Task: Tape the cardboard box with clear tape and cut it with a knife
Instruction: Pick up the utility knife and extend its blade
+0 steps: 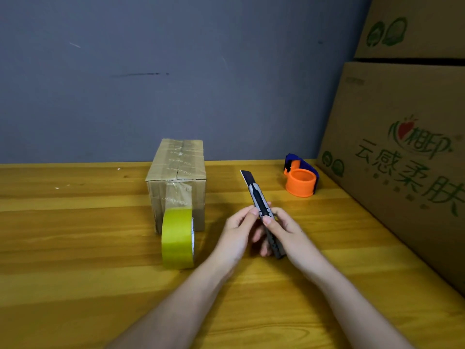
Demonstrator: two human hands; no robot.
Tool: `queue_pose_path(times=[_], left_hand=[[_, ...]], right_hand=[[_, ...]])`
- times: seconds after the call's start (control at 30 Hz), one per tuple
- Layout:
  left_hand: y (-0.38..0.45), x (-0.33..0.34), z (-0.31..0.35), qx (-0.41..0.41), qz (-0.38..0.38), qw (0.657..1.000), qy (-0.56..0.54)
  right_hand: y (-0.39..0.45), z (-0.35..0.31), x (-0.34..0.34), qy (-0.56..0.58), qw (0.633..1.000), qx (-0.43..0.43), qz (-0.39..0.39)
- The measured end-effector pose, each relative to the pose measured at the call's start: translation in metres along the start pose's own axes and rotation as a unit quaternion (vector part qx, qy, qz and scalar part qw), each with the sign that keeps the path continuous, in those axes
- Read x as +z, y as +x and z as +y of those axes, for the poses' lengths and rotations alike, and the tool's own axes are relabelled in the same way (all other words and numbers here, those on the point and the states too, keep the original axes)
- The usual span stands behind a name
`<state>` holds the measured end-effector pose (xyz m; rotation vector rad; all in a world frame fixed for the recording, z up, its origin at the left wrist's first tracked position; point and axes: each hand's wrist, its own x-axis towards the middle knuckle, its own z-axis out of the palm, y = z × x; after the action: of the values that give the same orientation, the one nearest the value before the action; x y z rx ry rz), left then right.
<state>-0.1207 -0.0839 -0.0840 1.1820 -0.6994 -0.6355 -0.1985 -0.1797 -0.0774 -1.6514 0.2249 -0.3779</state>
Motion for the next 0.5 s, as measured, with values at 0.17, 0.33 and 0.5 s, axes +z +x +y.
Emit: queue_pose_path(times=[0.17, 0.33, 0.5], left_hand=[[-0.0010, 0.0022, 0.0029, 0.003, 0.011, 1.000, 0.004], [-0.0015, 0.0034, 0.0004, 0.000, 0.006, 0.999, 0.042], [-0.0012, 0.0023, -0.0005, 0.009, 0.014, 0.997, 0.079]], right_hand=[[-0.0002, 0.0005, -0.0001, -0.040, 0.999, -0.013, 0.031], [0.0007, 0.0016, 0.0001, -0.042, 0.997, -0.011, 0.065], [0.0018, 0.0020, -0.0007, -0.028, 0.998, 0.010, 0.058]])
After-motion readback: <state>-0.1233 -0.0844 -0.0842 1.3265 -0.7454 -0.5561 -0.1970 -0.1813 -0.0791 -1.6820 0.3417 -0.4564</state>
